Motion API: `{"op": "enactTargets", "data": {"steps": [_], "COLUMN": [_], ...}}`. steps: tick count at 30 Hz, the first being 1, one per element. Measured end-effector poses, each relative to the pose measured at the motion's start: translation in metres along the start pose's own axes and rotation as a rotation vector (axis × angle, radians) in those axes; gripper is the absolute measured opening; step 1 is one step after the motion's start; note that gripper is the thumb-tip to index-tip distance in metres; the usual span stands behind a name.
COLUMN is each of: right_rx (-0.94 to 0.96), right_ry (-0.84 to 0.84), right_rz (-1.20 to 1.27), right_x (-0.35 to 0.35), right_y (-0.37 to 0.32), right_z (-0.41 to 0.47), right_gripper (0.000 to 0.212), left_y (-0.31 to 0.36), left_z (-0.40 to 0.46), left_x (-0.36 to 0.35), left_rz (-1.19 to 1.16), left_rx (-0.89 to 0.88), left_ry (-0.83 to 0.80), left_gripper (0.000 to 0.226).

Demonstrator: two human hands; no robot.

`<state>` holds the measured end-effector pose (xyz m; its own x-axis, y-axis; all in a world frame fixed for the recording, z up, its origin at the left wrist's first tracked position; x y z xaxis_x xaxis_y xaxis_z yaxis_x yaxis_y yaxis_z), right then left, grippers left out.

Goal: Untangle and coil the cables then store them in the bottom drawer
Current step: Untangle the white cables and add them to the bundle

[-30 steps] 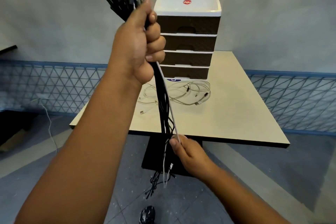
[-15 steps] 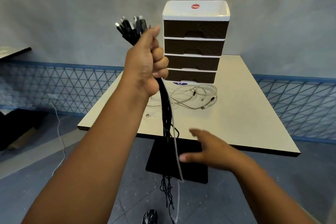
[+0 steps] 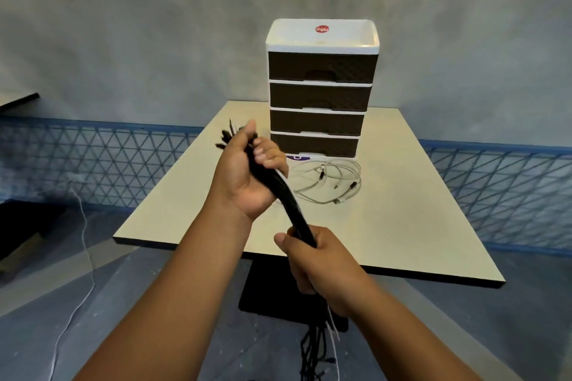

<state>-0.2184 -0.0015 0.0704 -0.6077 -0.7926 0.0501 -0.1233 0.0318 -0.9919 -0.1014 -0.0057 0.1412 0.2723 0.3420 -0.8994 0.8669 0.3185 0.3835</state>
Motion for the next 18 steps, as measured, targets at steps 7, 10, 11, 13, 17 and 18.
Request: {"op": "enactTargets", "data": {"steps": [7,10,11,13,17,18], "right_rx": [-0.108,-0.135,-0.147,-0.155,-0.084,-0.073], "right_ry": [-0.088,-0.122,-0.129,-0.151,-0.234,-0.255], "right_rz": [0.065,0.018,0.001,-0.005,-0.048,-0.060], "right_x": [-0.010,-0.021,-0.026,-0.035,-0.045,-0.046], "right_y": [0.018,0.030,0.034,0.042,0.045,0.044], "right_z": [0.009,0.023,0.028,0.038,0.056,0.060], "right_gripper": [0.039,0.038,0.038,0.036,0.024,0.019], "left_y": [-0.010,-0.001,0.002,0.010,0.023,0.027], "left_z": [-0.006,0.006,0.010,0.020,0.036,0.040], "left_x": [0.034,0.047,0.050,0.058,0.078,0.082], "left_rz": [0.114,-0.055,-0.079,-0.052,0.023,0.025], "left_rx": [0.000,0.017,0.038,0.055,0.072,0.080], "left_ry": [-0.126,-0.142,-0.158,-0.145,-0.077,-0.067], "left_gripper": [0.037,0.028,0.033,0.040,0.053,0.054]}}
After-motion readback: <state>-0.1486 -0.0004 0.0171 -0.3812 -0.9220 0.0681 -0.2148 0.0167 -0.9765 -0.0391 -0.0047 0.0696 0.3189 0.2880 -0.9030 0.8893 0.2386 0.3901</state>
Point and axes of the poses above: each hand's wrist, its own z-axis towards the middle knuckle, its own x-axis out of the back of the hand, y = z × x, the point moved 8 cm from there along z, towards the middle knuckle, and after that the axes turned 6 degrees about y, right-handed, at the moved point
